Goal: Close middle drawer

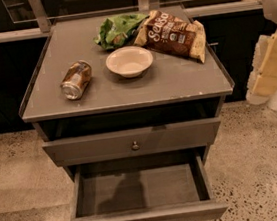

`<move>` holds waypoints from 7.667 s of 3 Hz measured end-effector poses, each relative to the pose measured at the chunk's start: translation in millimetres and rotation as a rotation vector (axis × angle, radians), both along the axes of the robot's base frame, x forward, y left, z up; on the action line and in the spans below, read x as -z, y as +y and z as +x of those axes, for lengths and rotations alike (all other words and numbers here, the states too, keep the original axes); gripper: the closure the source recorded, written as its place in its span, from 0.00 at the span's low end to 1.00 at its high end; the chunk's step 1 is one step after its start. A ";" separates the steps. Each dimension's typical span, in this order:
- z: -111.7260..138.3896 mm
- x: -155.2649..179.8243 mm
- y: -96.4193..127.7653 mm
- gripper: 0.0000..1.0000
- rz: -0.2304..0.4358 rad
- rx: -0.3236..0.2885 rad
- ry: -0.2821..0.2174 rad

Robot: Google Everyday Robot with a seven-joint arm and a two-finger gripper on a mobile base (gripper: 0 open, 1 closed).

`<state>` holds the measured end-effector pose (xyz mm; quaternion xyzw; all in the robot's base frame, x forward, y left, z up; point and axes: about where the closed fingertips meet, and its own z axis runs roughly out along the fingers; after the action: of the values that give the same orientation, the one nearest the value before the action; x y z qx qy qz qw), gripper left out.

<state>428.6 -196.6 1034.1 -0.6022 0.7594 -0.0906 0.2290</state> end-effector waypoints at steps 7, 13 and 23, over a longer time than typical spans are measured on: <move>-13.9 287.6 -18.3 0.55 0.506 0.160 0.259; -46.9 520.2 -25.9 1.00 0.826 0.453 0.466; 138.9 555.1 -5.0 1.00 0.852 0.459 0.131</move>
Offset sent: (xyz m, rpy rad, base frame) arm -0.0063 -0.0048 -0.0505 0.1788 -0.0229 0.0092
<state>567.5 -201.7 479.0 -0.2764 0.8549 0.2180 0.3811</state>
